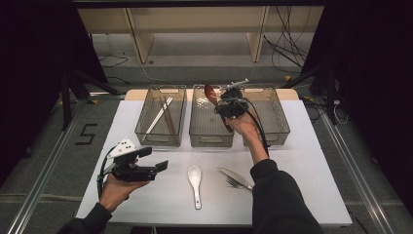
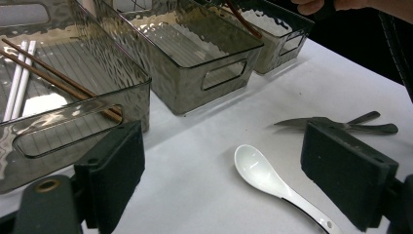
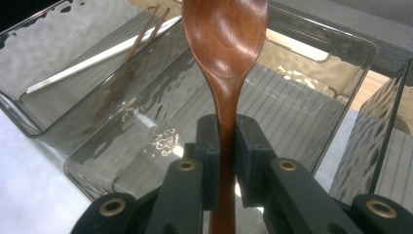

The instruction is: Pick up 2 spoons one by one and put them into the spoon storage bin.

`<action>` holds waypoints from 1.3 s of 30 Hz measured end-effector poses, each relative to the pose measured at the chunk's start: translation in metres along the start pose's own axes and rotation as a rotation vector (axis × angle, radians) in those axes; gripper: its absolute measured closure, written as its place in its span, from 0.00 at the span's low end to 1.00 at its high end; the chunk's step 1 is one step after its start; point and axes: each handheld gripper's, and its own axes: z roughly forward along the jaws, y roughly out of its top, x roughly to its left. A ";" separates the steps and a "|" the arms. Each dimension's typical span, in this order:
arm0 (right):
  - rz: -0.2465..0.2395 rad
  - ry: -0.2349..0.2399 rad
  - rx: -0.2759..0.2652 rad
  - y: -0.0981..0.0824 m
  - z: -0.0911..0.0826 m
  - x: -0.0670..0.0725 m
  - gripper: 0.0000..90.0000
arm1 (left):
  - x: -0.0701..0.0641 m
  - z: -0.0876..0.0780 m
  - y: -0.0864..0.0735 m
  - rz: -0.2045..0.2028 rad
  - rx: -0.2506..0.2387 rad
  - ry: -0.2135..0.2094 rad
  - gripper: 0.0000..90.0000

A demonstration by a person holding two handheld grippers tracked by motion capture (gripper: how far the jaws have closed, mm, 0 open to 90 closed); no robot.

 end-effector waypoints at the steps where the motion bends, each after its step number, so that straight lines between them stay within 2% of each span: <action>1: 0.002 0.000 0.001 0.000 0.001 0.000 0.91 | 0.000 0.000 0.000 0.000 0.000 0.000 0.17; 8: 0.026 -0.007 0.015 -0.003 0.009 -0.002 0.90 | 0.000 0.000 0.000 0.003 0.005 -0.003 0.17; 11: 0.050 -0.003 0.009 -0.004 0.009 -0.003 0.80 | 0.000 0.000 0.000 0.000 0.005 -0.002 0.17; 16: 0.055 0.009 0.003 -0.004 0.004 -0.005 0.74 | 0.000 0.001 0.000 0.003 0.010 -0.002 0.17; 23: 0.034 0.032 0.003 -0.006 -0.008 -0.005 0.59 | 0.000 0.001 -0.001 0.002 0.011 -0.001 0.17; 27: -0.011 0.037 0.013 -0.012 -0.018 0.003 0.51 | 0.000 0.001 -0.001 0.001 0.013 0.000 0.17; 33: -0.075 0.051 0.018 -0.029 -0.038 0.015 0.45 | 0.000 0.001 -0.001 0.002 0.012 0.002 0.17; 39: -0.077 0.058 0.003 -0.054 -0.057 0.016 0.42 | -0.001 0.002 -0.001 0.001 0.015 0.003 0.17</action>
